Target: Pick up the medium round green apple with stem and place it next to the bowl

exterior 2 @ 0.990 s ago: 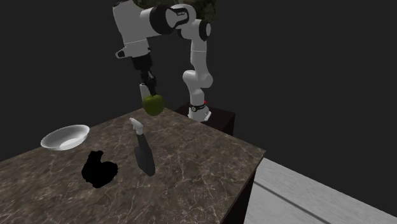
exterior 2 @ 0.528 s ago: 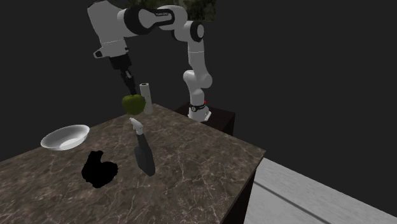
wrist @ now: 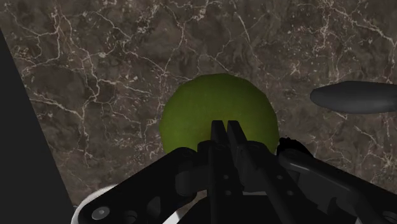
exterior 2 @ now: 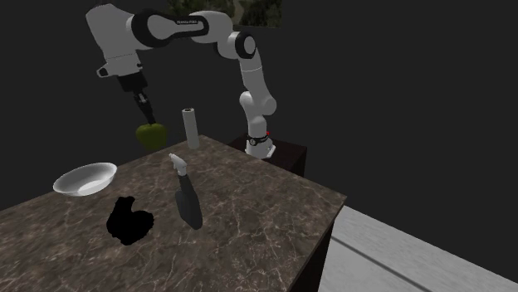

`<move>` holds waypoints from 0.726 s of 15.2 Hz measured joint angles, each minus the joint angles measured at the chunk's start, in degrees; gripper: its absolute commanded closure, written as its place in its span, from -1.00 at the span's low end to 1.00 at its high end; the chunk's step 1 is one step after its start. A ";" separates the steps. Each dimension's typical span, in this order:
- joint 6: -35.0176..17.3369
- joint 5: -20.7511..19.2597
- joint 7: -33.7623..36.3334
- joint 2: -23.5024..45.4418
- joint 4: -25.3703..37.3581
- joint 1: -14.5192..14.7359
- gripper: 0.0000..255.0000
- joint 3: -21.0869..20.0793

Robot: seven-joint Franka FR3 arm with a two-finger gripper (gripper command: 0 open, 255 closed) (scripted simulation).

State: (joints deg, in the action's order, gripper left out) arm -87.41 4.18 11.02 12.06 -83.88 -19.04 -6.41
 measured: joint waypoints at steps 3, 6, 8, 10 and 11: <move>-2.08 -0.04 -0.51 0.09 -2.02 -0.18 1.00 0.14; -4.16 -0.03 -0.63 0.05 -4.15 -0.16 1.00 0.12; -5.83 0.00 -0.74 -0.16 -6.05 -0.15 1.00 0.12; -7.56 0.00 -0.86 -0.02 -7.65 -0.13 1.00 0.12; -8.28 -0.01 -0.92 0.13 -8.22 -0.13 1.00 0.13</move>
State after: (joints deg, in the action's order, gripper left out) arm -95.69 4.17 10.10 12.19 -92.10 -19.17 -6.28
